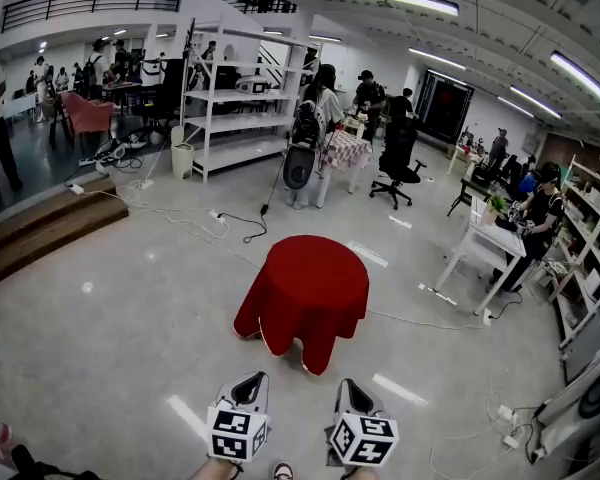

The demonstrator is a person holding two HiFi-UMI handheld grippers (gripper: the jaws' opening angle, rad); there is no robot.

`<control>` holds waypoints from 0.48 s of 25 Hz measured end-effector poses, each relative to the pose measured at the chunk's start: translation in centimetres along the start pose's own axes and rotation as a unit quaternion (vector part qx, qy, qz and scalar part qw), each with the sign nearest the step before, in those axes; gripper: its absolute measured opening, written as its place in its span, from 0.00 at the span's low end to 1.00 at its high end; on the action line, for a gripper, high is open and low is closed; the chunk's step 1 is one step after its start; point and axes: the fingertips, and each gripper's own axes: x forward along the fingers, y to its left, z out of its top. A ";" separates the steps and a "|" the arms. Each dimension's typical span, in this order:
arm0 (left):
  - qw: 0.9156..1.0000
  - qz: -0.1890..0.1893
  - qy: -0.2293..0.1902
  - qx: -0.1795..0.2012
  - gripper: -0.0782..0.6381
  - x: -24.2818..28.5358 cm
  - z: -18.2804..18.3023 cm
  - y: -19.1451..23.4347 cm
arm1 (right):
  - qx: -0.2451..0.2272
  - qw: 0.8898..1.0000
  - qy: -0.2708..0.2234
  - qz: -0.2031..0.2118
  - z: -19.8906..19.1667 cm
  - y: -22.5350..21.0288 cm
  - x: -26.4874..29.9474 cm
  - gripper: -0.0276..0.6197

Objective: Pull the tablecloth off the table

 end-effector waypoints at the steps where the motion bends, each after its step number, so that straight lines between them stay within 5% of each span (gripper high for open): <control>1: 1.000 -0.001 -0.001 0.002 0.13 0.8 0.4 0.0 | 0.002 1.000 -0.003 -0.001 0.4 -0.6 0.5 0.08; 12: 1.000 -0.011 -0.007 0.024 0.13 10.0 3.7 -2.2 | 0.016 1.000 -0.017 -0.008 4.5 -7.3 6.4 0.08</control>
